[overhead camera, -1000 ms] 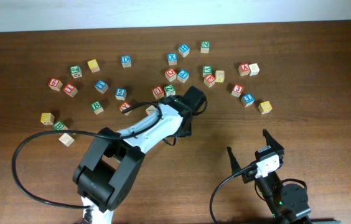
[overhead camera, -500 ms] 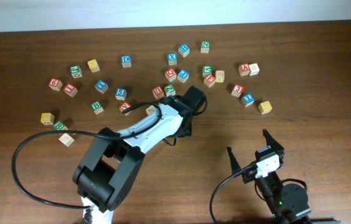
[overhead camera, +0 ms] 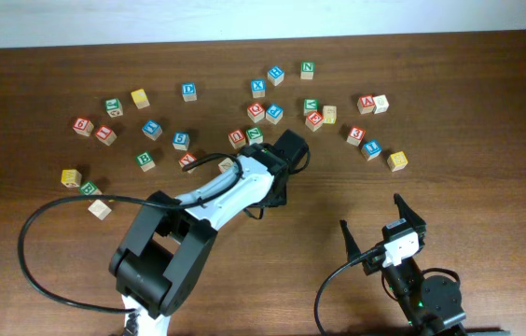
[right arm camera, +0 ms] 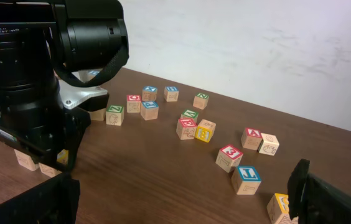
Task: Spell out RSS
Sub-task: 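Carry the S block and lower it beside the R block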
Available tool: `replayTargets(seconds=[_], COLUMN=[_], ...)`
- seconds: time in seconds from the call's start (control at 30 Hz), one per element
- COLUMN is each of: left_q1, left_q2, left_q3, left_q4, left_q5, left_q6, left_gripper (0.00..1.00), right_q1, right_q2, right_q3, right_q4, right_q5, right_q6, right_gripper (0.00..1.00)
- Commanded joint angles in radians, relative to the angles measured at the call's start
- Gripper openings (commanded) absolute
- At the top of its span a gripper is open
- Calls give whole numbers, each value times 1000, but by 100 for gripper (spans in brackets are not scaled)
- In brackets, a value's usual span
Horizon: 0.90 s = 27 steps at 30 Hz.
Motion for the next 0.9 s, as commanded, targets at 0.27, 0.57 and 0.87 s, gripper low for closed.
replayTargets(seconds=[0.27, 0.57, 0.87], left_q1=[-1, -1, -1], left_q2=[10, 10, 10], left_q3=[-3, -3, -3], left_q4=[56, 51, 27], left_q5=[2, -9, -9], left_q6=[-6, -6, -6], left_gripper=[34, 26, 24], right_q1=[1, 1, 1], right_q2=[-8, -8, -8], right_q3=[-8, -8, -8], right_q4=[-2, -2, -2], right_q5=[12, 12, 12], right_q6=[15, 15, 15], right_gripper=[98, 98, 98])
